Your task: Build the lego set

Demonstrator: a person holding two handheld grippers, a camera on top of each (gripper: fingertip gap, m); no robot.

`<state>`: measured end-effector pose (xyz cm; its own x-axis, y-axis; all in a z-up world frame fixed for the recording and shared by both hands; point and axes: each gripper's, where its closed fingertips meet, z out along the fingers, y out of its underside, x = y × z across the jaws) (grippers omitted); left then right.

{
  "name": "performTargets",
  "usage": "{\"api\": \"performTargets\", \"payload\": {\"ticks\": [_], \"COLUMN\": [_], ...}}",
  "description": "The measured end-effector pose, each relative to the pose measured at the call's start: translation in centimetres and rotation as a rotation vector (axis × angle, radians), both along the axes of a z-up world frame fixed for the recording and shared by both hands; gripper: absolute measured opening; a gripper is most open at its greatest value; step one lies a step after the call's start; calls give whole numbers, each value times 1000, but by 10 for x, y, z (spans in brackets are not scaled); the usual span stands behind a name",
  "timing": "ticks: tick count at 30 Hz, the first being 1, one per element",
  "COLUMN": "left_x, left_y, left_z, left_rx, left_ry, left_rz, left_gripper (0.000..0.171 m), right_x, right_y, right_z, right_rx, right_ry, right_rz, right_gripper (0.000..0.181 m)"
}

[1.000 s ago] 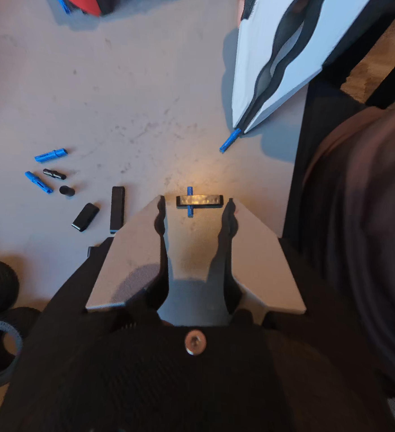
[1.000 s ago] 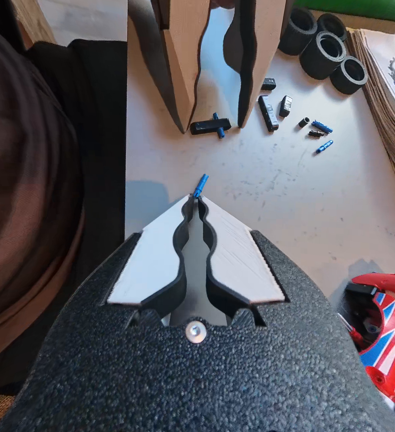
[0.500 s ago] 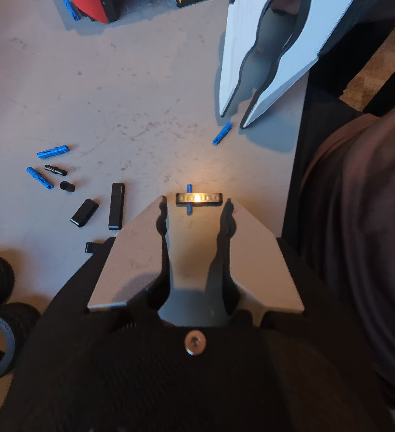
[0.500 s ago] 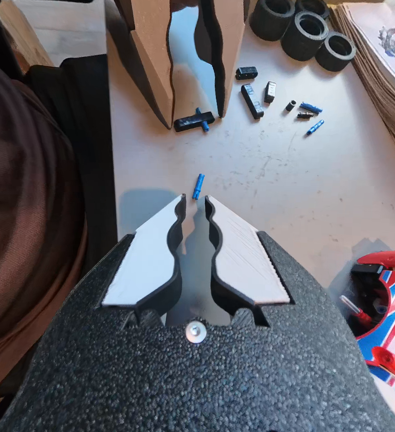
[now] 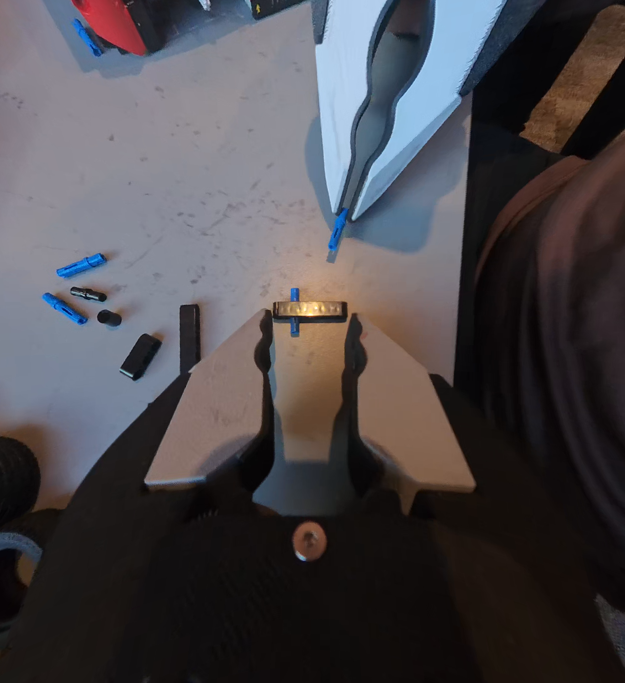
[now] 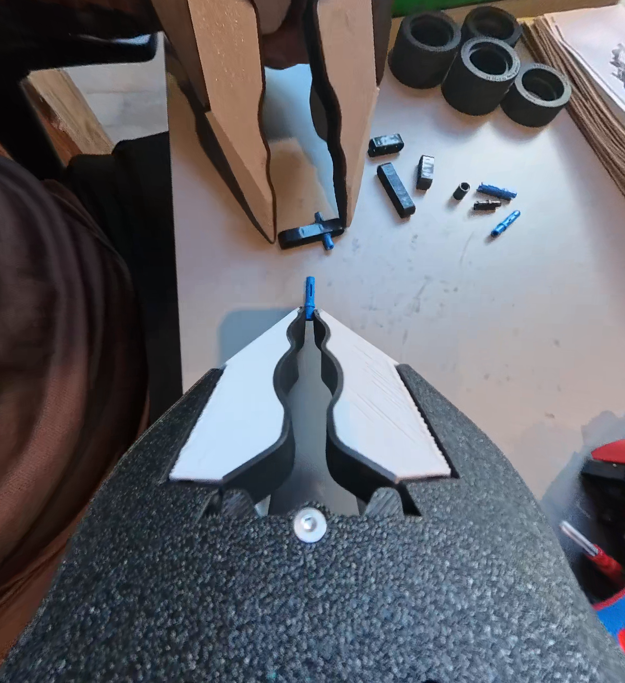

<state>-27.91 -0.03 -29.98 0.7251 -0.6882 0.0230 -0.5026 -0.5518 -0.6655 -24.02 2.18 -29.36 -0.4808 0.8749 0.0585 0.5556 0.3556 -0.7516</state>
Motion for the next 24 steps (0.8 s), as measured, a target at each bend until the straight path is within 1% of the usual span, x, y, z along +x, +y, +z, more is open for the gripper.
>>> {"api": "performTargets", "payload": {"ticks": [1,5,6,10,14,19,24], "left_x": [-1,0,-2,-1,2,7,8], "left_y": [1,1,3,4,4,1,1], "left_z": [0,1,0,1,0,0,0], "left_rx": [-1,-27,-19,-12,6,19,35], "left_ry": [7,-4,2,-27,5,-4,-20], "left_rz": [-6,-1,7,14,10,18,31], "left_gripper": [38,44,46,47,48,39,38], "right_x": [-3,-12,-13,-17,-20,-21,-22], "right_y": [-1,-2,-2,-4,-6,-8,-11], "right_z": [0,-3,-3,-2,-1,-3,-5], "right_rx": [1,21,19,3,-15,4,28], "right_ry": [-2,-11,-14,-17,-14,-24,-25], "right_rz": [5,26,31,48,60,76,106], "right_gripper": [4,4,4,4,4,4,4]}}
